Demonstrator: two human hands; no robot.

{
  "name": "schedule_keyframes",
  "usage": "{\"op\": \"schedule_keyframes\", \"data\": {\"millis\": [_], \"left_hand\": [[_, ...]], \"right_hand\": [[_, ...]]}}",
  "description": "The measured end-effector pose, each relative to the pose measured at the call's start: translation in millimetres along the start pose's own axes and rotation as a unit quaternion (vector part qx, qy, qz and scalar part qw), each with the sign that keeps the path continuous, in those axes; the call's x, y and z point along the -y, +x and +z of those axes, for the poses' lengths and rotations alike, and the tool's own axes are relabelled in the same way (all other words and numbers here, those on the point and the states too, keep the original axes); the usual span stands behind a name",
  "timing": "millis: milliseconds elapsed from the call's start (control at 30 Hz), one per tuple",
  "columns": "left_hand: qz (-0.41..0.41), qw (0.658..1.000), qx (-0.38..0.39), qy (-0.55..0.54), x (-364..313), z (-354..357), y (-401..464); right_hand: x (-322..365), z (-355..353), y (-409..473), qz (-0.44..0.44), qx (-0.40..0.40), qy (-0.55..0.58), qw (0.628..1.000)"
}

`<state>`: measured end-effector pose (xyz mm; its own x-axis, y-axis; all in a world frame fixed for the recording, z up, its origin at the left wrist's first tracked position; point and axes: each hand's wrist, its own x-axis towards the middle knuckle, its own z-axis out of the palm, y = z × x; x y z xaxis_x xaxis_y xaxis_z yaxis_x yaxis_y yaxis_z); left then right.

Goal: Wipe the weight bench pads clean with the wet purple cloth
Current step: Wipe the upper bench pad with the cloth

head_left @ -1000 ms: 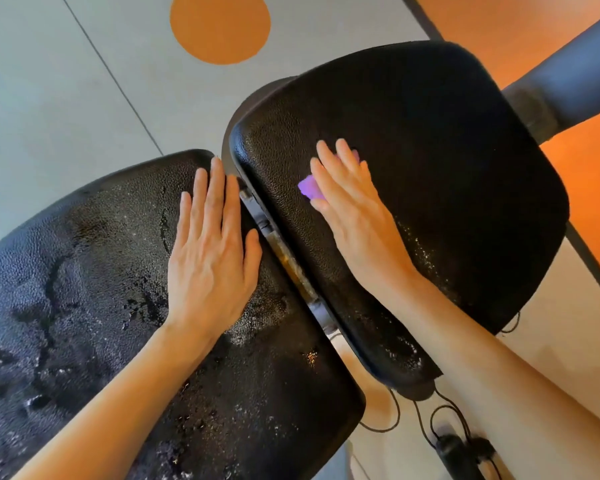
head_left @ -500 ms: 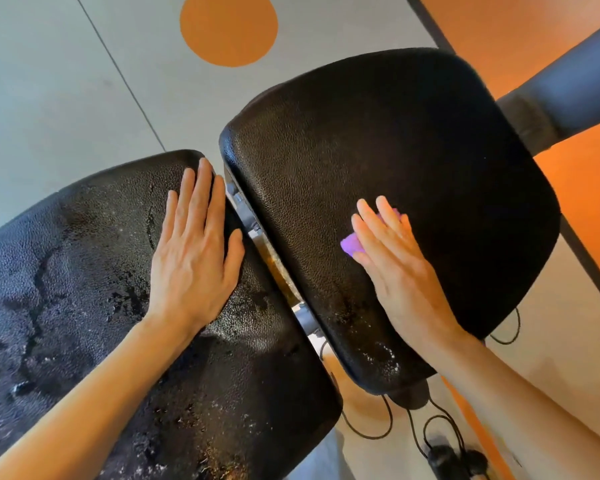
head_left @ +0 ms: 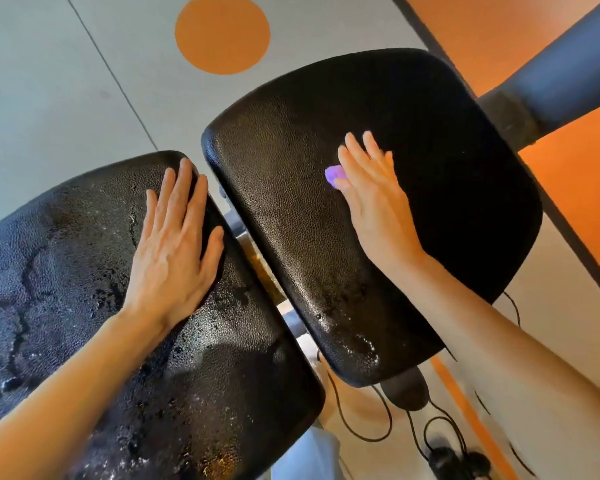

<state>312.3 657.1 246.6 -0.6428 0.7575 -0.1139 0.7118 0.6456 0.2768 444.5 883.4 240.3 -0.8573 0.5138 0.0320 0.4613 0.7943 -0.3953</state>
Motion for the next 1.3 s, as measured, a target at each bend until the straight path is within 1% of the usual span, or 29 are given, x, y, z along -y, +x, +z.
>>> {"op": "schedule_keyframes", "data": {"millis": [67,167,200,267,333,400,467,533,567,600,667,733,767,833,900,967,1033,1100,1133,1200,1300], "left_hand": [[0.013,1.0,0.003,-0.002,-8,-5,-5],[0.075,0.997,0.016,-0.025,-39,-5,-26],[0.095,0.995,0.024,-0.037,-50,-2,-36],[0.119,0.99,0.044,-0.06,-67,9,-54],[0.118,0.989,0.06,-0.07,-73,19,-67],[0.112,0.989,0.073,-0.07,-73,27,-76],[0.112,0.989,0.077,-0.062,-73,31,-80],[0.109,0.989,0.083,-0.051,-74,32,-82],[0.106,0.99,0.082,-0.045,-74,31,-81],[0.106,0.99,0.081,-0.04,-74,31,-81],[0.106,0.99,0.079,-0.045,-75,33,-80],[0.091,0.992,0.066,-0.057,-79,33,-81],[0.086,0.993,0.063,-0.06,-82,34,-82],[0.086,0.992,0.062,-0.064,-89,36,-82],[0.097,0.991,0.065,-0.061,-93,39,-83],[0.1,0.992,0.064,-0.049,-94,40,-84],[0.101,0.992,0.068,-0.04,-93,42,-84],[0.101,0.992,0.062,-0.036,-93,42,-84],[0.101,0.992,0.061,-0.033,-93,43,-84],[0.102,0.992,0.06,-0.03,-94,44,-85],[0.1,0.993,0.059,-0.033,-94,43,-85]], "right_hand": [[-5,-2,-23,-0.002,-0.005,0.0,1.0],[-9,-19,-115,-0.001,0.01,-0.017,1.0],[-11,-21,-124,-0.002,0.02,-0.016,1.0],[-13,-16,-89,0.0,0.012,-0.017,1.0],[-6,-6,-29,0.001,0.007,-0.036,0.999],[-9,-6,-11,0.004,0.007,-0.034,0.999],[-19,-13,-59,-0.002,0.007,-0.047,0.999],[-20,-27,-131,0.011,0.028,-0.048,0.998],[-21,-32,-145,0.013,0.039,-0.05,0.998],[-25,-29,-141,0.013,0.038,-0.047,0.998],[-30,-18,-93,0.026,-0.001,-0.028,0.999],[-32,-11,-46,0.04,-0.012,-0.024,0.999],[-33,-10,-42,0.04,-0.006,-0.021,0.999],[-38,-16,-77,0.024,0.002,-0.039,0.999],[-34,-28,-139,0.022,0.02,-0.045,0.999],[-38,-32,-157,0.021,0.033,-0.035,0.999],[-42,-23,-118,0.034,-0.001,-0.019,0.999],[-44,-15,-71,0.042,-0.01,-0.029,0.999],[-45,-15,-64,0.039,-0.009,-0.027,0.999],[-46,-20,-93,0.04,-0.008,-0.028,0.999],[-31,-35,-176,0.049,0.015,-0.014,0.999]]}}
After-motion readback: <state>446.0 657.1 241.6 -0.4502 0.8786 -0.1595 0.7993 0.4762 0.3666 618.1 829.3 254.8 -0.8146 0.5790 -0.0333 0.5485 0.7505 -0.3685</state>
